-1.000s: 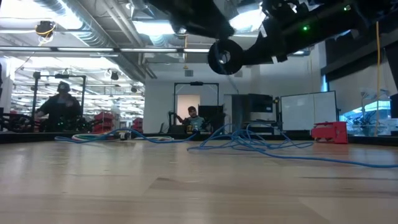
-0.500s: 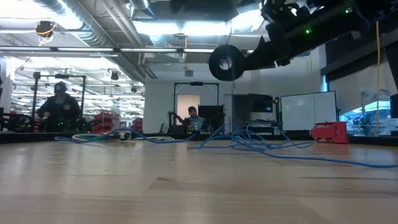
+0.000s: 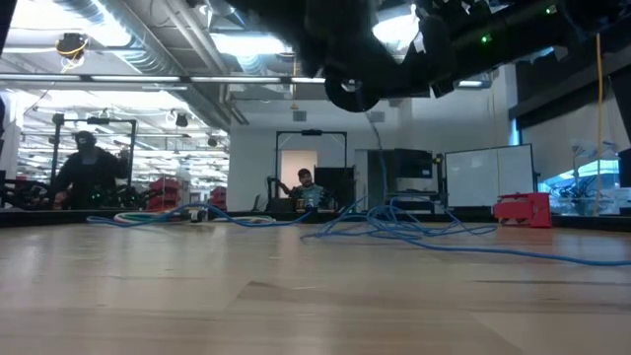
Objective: Coil cords
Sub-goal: Coil the blue wire onto the black spool
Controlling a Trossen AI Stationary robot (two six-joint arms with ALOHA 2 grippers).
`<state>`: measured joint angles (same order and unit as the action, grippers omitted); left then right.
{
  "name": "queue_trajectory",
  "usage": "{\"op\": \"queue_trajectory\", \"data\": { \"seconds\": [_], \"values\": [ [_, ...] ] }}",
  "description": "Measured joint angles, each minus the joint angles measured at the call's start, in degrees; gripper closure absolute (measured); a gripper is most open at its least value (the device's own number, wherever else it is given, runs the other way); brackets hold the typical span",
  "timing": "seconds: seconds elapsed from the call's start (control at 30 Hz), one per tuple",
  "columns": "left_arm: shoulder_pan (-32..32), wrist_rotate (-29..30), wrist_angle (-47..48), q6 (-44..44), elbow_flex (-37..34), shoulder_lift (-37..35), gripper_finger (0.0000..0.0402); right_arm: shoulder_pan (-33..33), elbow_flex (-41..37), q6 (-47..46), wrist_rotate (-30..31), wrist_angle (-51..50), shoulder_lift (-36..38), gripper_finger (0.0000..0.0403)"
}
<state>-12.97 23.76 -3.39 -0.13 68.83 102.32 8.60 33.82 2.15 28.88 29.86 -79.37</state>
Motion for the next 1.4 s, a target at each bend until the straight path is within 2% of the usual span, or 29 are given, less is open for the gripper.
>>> {"op": "queue_trajectory", "data": {
  "seconds": [0.27,0.47,0.63,1.0,1.2,1.33,1.4],
  "values": [
    [-2.8,1.1,24.1,-8.1,7.1,-3.7,0.0268,0.0,0.0,1.2,0.0,-0.6,0.0,0.0401],
    [-4.8,10.6,29.4,-11.9,7.3,-4.8,0.0268,0.0,0.0,1.2,0.0,-0.4,0.0,0.0401],
    [-3.7,10.9,36.3,-17.4,7.3,-4.8,0.0268,0.0,0.0,1.1,0.0,-0.3,0.0,0.0400],
    [-1.1,12.4,39.1,-21.5,5.8,-4.8,0.0268,0.0,0.0,1.4,0.7,0.2,0.0,0.0400],
    [-1.4,12.8,37.1,-17.0,5.1,-5.2,0.0268,0.0,0.0,2.4,2.1,-0.1,0.0,0.0400],
    [-2.4,19.4,33.2,-13.5,4.4,-6.7,0.0268,0.0,0.0,2.5,2.2,-1.0,0.0,0.0400],
    [-1.9,19.8,33.0,-14.6,3.1,-6.6,0.0268,0.0,0.0,2.5,2.2,-1.2,0.0,0.0400]
  ]
}}
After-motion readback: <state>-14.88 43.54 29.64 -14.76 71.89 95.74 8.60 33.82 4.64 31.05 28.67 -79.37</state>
